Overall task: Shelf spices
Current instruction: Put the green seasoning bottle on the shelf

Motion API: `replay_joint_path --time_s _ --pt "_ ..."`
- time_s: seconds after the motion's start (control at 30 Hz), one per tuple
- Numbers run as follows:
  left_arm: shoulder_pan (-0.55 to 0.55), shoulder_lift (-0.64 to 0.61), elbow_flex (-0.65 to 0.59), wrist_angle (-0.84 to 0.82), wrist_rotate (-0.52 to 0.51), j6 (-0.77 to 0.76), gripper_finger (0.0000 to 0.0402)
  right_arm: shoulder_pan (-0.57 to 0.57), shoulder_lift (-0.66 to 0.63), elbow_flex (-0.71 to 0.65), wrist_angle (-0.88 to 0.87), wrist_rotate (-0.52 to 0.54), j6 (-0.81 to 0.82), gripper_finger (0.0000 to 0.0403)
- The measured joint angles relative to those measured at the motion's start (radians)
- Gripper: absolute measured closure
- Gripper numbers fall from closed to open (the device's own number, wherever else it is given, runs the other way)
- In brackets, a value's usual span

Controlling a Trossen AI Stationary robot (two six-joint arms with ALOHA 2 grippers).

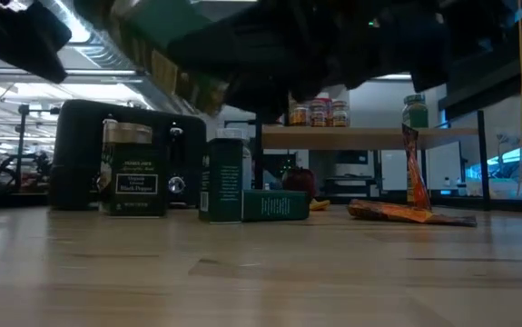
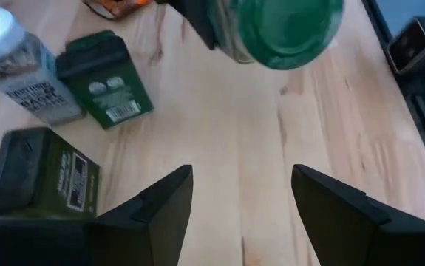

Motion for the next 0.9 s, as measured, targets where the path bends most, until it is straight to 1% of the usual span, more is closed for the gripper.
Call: replay_joint_path --time_s 0.1,0.2,0.3,0.53,0.8,0.9 --pt "0.028 0.0 0.0 0.061 -0.001 0.051 0.0178 0.001 0.003 -0.013 0.013 0.006 0.02 0.0203" --pt "0.053 0.0 0.0 0.099 0.006 0.098 0.0178 0.003 0.003 -0.005 0.012 0.033 0.02 0.0203" --pt "0.073 0.0 0.0 0.127 0.06 0.138 0.0178 0.002 0.003 -0.004 0.014 0.049 0.019 0.0203" --pt "0.104 0.0 0.0 0.194 0.117 0.229 0.0178 0.002 0.003 -0.005 -0.003 0.083 0.019 0.0203" --pt "0.134 0.006 0.0 0.248 0.117 0.31 0.0178 0.002 0.003 -0.005 0.006 0.103 0.024 0.0203" --pt "0.147 0.007 0.0 0.25 0.115 0.31 0.0178 0.002 0.003 -0.005 0.004 0.109 0.027 0.0203"
